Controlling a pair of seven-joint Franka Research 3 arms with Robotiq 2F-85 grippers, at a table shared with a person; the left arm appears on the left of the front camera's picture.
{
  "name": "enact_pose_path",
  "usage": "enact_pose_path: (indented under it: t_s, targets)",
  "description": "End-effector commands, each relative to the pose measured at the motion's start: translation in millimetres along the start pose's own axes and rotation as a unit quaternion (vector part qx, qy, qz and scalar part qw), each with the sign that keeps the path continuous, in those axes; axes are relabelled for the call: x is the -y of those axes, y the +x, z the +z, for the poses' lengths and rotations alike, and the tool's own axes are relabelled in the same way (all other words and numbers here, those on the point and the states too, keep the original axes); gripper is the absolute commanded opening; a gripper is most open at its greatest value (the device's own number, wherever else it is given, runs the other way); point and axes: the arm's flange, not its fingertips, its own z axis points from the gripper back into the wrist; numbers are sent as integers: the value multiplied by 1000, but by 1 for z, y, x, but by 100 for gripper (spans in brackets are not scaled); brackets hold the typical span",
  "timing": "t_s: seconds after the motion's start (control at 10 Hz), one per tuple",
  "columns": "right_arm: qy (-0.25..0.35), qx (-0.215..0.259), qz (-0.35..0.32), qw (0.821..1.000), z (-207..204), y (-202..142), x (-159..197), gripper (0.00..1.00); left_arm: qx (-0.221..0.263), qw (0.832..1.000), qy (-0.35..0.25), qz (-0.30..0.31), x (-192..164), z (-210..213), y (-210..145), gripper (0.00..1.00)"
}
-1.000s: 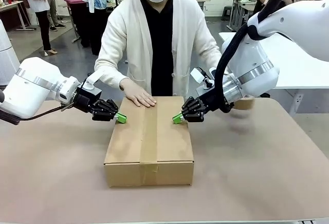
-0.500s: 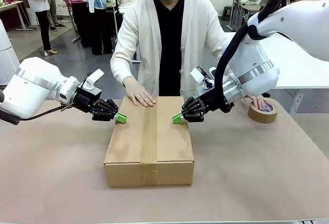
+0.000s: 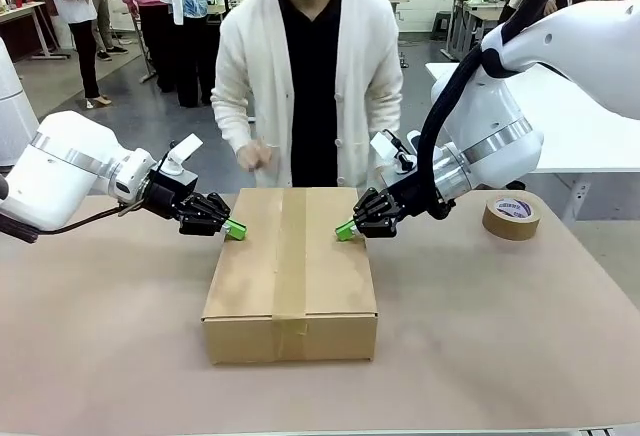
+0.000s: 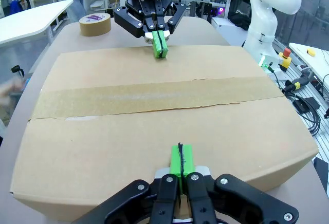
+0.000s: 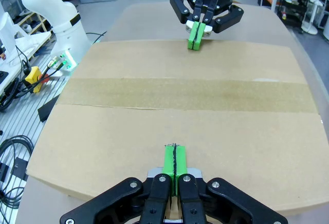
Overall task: Wrap the clocks to prevent damage.
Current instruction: After the human seals the box with tape, release both hands from the side flaps of the Package Box.
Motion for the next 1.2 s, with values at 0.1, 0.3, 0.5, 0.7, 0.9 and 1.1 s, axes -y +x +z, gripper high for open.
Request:
enact_pose_path:
  t_s: [0.1,0.3,0.5,0.7,0.9,1.1]
  targets:
    - [4,-26,30,999,12,12,-5,1,0,1000,0,0,0,0,0,0]
    - [14,-83,28,996,56,48,-26,1,-22,999,-32,0,24,32,39,0]
    - [20,-93,31,995,117,97,-60,1,-62,998,-30,-10,57,75,87,0]
    - [-25,-143,-2,989,165,130,-98,1,-133,991,14,13,94,112,130,0]
    - [-88,-173,-55,979,201,143,-132,1,-216,973,68,46,128,135,166,0]
    - [-122,-196,-89,969,215,146,-156,1,-238,962,117,71,153,149,176,0]
